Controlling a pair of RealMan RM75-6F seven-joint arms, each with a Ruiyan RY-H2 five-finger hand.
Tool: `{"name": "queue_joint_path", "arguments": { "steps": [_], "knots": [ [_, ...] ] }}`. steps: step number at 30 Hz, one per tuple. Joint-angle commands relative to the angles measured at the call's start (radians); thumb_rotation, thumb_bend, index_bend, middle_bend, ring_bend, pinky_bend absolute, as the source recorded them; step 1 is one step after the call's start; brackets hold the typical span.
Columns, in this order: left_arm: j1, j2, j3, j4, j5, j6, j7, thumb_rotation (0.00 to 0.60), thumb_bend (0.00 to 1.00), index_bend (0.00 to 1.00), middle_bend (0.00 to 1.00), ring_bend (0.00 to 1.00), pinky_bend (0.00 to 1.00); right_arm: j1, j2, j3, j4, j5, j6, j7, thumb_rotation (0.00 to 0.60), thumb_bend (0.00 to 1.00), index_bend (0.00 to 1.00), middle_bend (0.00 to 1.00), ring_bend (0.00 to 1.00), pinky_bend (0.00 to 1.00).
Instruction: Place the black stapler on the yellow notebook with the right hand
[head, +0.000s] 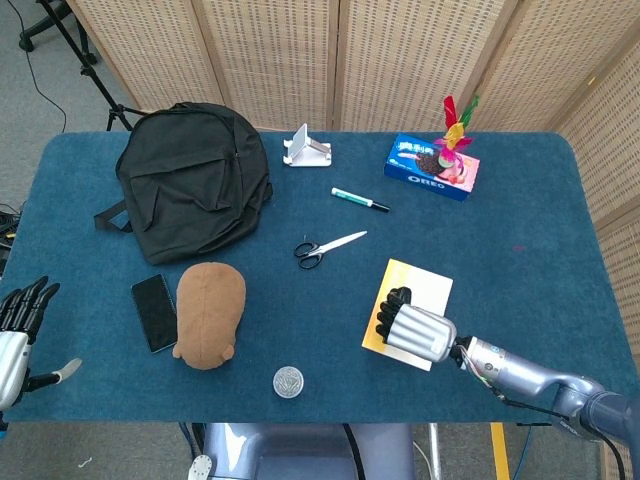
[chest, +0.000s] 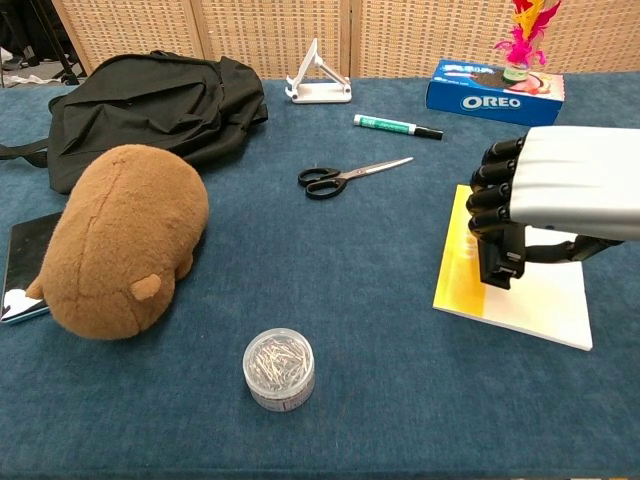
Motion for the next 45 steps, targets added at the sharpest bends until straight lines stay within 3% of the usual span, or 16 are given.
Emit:
{"name": "queue_joint_path", "arguments": {
  "steps": [1,3,5,7,9,11,18,26,30,33,40,45],
  "knots": [
    [-0.001,0.000,0.002,-0.001,0.003,-0.002,0.002,0.600,0.00,0.00,0.00,0.00,0.00,-0.015,-0.015,0.005,0.021,0.005,-0.029,-0.051,0.600,0.51,0.55,0.50,0.37,0.35],
    [-0.001,-0.001,0.004,-0.002,0.008,-0.001,0.005,0.600,0.00,0.00,0.00,0.00,0.00,-0.022,-0.025,0.006,0.036,0.009,-0.039,-0.058,0.600,0.50,0.54,0.47,0.37,0.35],
    [-0.001,-0.003,0.005,-0.002,0.009,-0.001,0.007,0.600,0.00,0.00,0.00,0.00,0.00,-0.033,-0.032,0.010,0.050,0.016,-0.049,-0.069,0.600,0.46,0.45,0.37,0.33,0.35],
    [-0.002,-0.004,0.005,-0.002,0.007,-0.004,0.010,0.600,0.00,0.00,0.00,0.00,0.00,-0.043,-0.027,0.012,0.046,0.034,-0.069,-0.074,0.600,0.35,0.22,0.15,0.17,0.33],
    [-0.003,-0.005,0.005,-0.002,0.005,-0.007,0.013,0.600,0.00,0.00,0.00,0.00,0.00,-0.050,-0.011,0.014,0.014,0.061,-0.104,-0.078,0.600,0.25,0.07,0.02,0.04,0.29],
    [-0.004,-0.006,0.006,-0.003,0.006,-0.008,0.016,0.600,0.00,0.00,0.00,0.00,0.00,-0.057,0.008,0.023,-0.031,0.089,-0.135,-0.103,0.600,0.17,0.01,0.00,0.00,0.24],
    [-0.003,-0.007,0.008,-0.006,0.009,-0.007,0.019,0.600,0.00,0.00,0.00,0.00,0.00,-0.084,0.075,0.054,-0.184,0.113,-0.125,-0.201,0.600,0.13,0.00,0.00,0.00,0.20],
    [-0.002,0.000,0.009,-0.006,0.017,0.001,0.006,0.600,0.00,0.00,0.00,0.00,0.00,-0.145,0.257,0.096,-0.389,0.098,0.041,-0.230,0.600,0.11,0.00,0.00,0.00,0.15],
    [0.000,0.005,0.006,0.000,0.023,0.013,0.004,0.600,0.00,0.00,0.00,0.00,0.00,-0.242,0.290,0.117,-0.417,0.144,0.207,-0.084,0.600,0.01,0.00,0.00,0.00,0.11],
    [0.001,0.007,0.005,0.001,0.030,0.021,0.005,0.600,0.00,0.00,0.00,0.00,0.00,-0.330,0.262,0.125,-0.403,0.220,0.300,0.066,0.600,0.00,0.00,0.00,0.00,0.05],
    [0.002,0.016,0.003,-0.005,0.037,0.028,0.028,0.600,0.00,0.00,0.00,0.00,0.00,-0.493,0.186,0.119,-0.360,0.389,0.368,0.418,0.600,0.00,0.00,0.00,0.00,0.00],
    [0.003,0.020,0.005,-0.015,0.033,0.025,0.060,0.600,0.00,0.00,0.00,0.00,0.00,-0.579,0.148,0.125,-0.353,0.443,0.400,0.481,0.600,0.00,0.00,0.00,0.00,0.00]
  ]
}}
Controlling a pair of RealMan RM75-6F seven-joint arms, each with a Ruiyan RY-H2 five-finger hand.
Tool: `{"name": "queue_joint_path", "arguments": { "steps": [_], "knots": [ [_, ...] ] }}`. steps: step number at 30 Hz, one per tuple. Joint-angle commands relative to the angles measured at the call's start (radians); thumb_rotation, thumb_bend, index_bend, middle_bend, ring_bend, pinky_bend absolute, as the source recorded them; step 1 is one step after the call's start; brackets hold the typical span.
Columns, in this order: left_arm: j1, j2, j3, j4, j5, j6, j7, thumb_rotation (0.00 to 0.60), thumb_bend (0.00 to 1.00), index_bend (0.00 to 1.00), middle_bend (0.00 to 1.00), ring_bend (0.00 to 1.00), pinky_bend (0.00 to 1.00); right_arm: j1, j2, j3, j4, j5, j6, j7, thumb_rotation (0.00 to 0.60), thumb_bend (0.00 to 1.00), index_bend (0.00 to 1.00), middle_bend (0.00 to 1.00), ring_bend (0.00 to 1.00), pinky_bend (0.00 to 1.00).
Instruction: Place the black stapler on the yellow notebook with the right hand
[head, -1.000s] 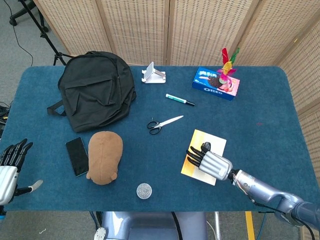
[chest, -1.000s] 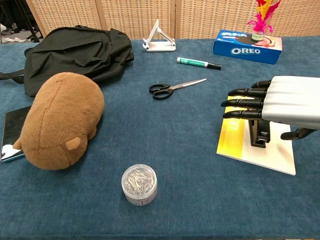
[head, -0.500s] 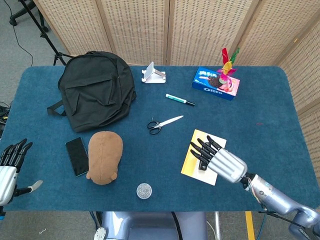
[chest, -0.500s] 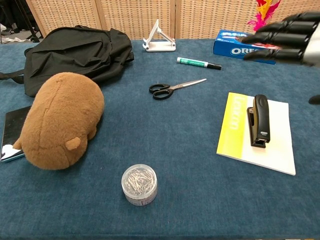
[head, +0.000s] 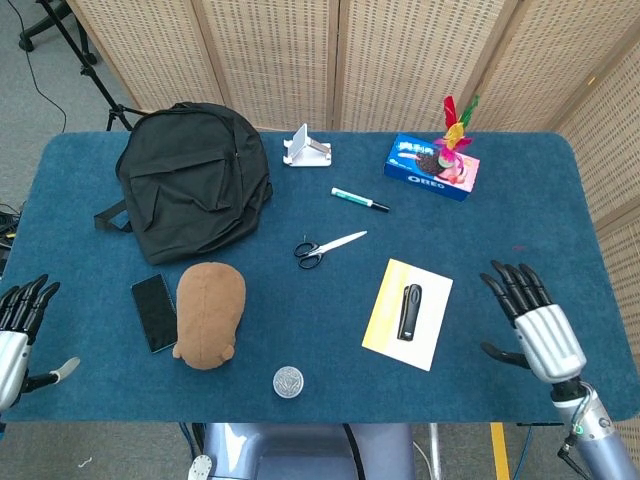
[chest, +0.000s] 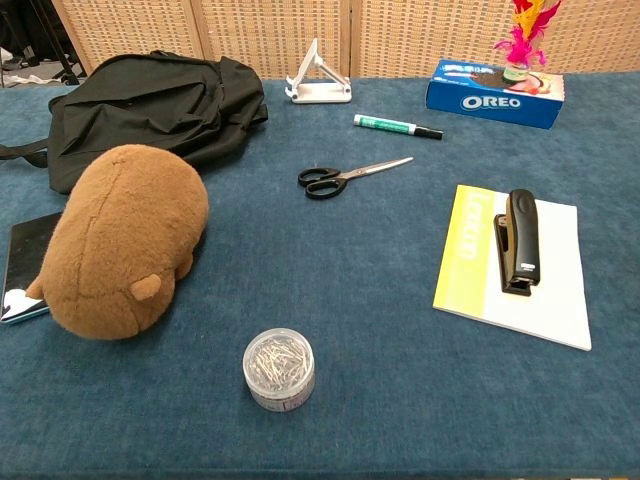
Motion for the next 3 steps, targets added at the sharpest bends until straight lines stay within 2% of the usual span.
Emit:
{"name": "queue_joint_path", "arguments": {
  "steps": [1,3],
  "knots": [
    [0.004,0.005,0.003,-0.007,-0.011,-0.005,0.021,0.600,0.00,0.00,0.00,0.00,0.00,-0.087,-0.047,0.014,0.012,0.075,0.045,0.036,0.600,0.00,0.00,0.00,0.00,0.00],
    [0.008,0.007,0.004,-0.013,-0.024,-0.007,0.037,0.600,0.00,0.00,0.00,0.00,0.00,-0.100,-0.052,0.022,0.000,0.087,0.043,0.014,0.600,0.00,0.00,0.00,0.00,0.00]
  ]
}}
